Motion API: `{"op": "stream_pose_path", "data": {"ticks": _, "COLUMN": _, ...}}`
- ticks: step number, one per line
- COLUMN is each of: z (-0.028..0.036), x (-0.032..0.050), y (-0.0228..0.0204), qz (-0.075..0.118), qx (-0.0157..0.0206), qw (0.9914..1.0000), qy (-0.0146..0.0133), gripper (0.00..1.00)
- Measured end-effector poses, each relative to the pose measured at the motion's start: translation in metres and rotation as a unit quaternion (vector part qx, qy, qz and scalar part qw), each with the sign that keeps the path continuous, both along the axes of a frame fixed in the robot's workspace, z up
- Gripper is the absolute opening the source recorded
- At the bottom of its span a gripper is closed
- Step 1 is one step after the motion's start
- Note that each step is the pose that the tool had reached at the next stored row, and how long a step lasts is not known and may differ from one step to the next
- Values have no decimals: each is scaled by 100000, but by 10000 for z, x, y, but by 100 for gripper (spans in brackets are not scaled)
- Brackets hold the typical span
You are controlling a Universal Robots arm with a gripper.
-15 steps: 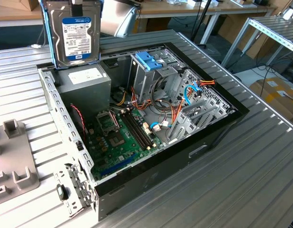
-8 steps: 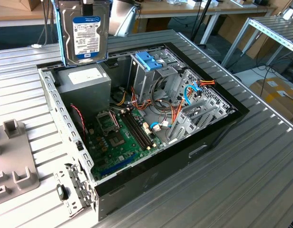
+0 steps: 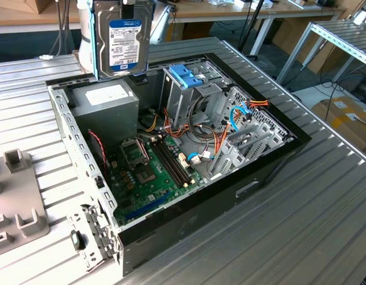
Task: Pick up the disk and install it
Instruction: 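Pick up the disk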
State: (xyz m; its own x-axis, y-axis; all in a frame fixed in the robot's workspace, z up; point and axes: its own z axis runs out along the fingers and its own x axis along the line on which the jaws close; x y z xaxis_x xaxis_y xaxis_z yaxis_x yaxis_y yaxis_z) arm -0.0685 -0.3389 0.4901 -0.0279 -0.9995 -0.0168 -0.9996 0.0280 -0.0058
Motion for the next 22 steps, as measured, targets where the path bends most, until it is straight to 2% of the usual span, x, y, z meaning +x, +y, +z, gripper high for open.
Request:
{"op": "stream_pose_path", "data": {"ticks": 4, "z": 0, "x": 193, "y": 0, "qz": 3, "qx": 3, "qw": 100000, "qy": -2, "gripper": 35}}
{"op": "stream_pose_path", "data": {"ticks": 7, "z": 0, "x": 299, "y": 0, "qz": 1, "qx": -3, "qw": 100000, "qy": 2, "gripper": 35}}
{"op": "stream_pose_path", "data": {"ticks": 10, "z": 0, "x": 487, "y": 0, "qz": 0, "qx": 1, "qw": 100000, "qy": 2, "gripper": 35}}
{"op": "stream_pose_path", "data": {"ticks": 13, "z": 0, "x": 631, "y": 0, "qz": 4, "qx": 2, "qw": 100000, "qy": -1, "gripper": 35}}
{"op": "stream_pose_path", "data": {"ticks": 19, "z": 0, "x": 861, "y": 0, "qz": 2, "qx": 5, "qw": 100000, "qy": -1, "gripper": 35}}
{"op": "stream_pose_path", "data": {"ticks": 22, "z": 0, "x": 1009, "y": 0, "qz": 2, "qx": 0, "qw": 100000, "qy": -1, "gripper": 35}}
